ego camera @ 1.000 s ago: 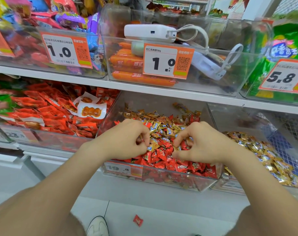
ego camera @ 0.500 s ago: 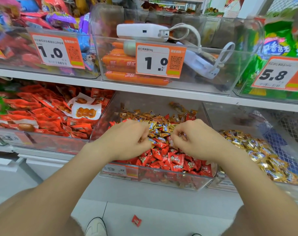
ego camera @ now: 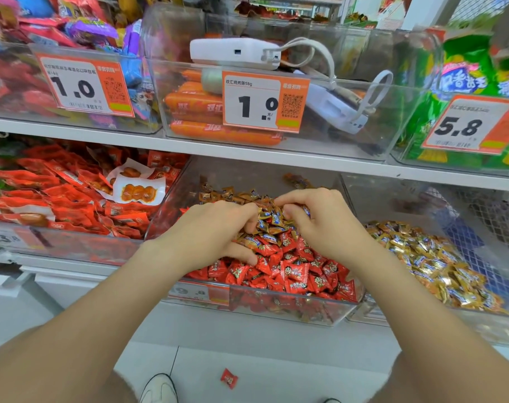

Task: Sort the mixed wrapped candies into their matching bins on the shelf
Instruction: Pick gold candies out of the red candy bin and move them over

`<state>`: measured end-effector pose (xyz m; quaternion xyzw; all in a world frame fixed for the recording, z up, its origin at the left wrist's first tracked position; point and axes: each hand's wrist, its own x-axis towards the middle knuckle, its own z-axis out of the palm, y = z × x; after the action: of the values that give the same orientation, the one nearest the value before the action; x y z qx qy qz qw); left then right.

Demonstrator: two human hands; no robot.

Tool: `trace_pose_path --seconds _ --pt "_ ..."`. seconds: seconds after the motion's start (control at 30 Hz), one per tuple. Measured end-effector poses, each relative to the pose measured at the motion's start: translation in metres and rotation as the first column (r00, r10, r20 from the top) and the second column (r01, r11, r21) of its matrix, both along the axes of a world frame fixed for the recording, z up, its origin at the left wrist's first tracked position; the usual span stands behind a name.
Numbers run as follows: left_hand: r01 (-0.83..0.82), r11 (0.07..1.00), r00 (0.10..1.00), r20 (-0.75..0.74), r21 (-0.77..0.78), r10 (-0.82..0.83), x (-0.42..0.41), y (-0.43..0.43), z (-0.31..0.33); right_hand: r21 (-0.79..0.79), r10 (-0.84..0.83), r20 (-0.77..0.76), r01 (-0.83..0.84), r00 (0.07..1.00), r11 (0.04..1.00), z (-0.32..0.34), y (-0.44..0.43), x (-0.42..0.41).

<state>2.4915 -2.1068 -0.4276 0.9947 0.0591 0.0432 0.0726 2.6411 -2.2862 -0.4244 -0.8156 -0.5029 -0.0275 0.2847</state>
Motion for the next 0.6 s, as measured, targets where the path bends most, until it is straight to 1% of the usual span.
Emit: trace_pose_path --seconds 0.07,0.2,0.27,0.33,0.4,0.47,0.53,0.6 --pt "0.019 0.999 1.000 -0.016 -0.028 -0.020 0.002 0.003 -0.004 -0.037 0.023 -0.003 -0.023 1.000 0.999 0.001 0.006 0.000" --pt "0.067 0.989 0.998 0.006 -0.133 -0.067 0.006 0.006 -0.014 -0.183 0.051 0.110 -0.030 0.993 0.983 -0.003 0.012 0.003" --pt "0.065 0.986 0.998 0.004 -0.154 -0.066 0.005 0.008 -0.018 -0.262 0.084 0.115 -0.052 0.990 0.964 -0.004 0.013 0.005" --pt "0.056 0.986 0.998 -0.010 -0.159 -0.058 0.004 0.009 -0.023 -0.371 0.121 0.080 -0.083 0.989 0.925 -0.004 0.015 0.005" --pt "0.041 0.986 0.998 -0.047 -0.162 -0.049 0.006 0.008 -0.026 -0.472 0.164 0.012 -0.138 0.986 0.871 -0.004 0.017 0.004" --pt "0.036 0.992 0.996 -0.077 -0.118 -0.046 0.009 0.006 -0.028 -0.552 0.176 -0.035 -0.166 0.984 0.817 -0.004 0.019 0.005" --pt "0.047 0.996 0.996 -0.075 -0.071 -0.052 0.013 0.003 -0.028 -0.624 0.158 -0.029 -0.142 0.987 0.768 -0.005 0.022 0.006" --pt "0.040 0.995 0.997 -0.063 -0.086 -0.045 0.016 0.004 -0.029 -0.663 0.156 0.007 -0.112 0.988 0.741 -0.008 0.027 0.005"
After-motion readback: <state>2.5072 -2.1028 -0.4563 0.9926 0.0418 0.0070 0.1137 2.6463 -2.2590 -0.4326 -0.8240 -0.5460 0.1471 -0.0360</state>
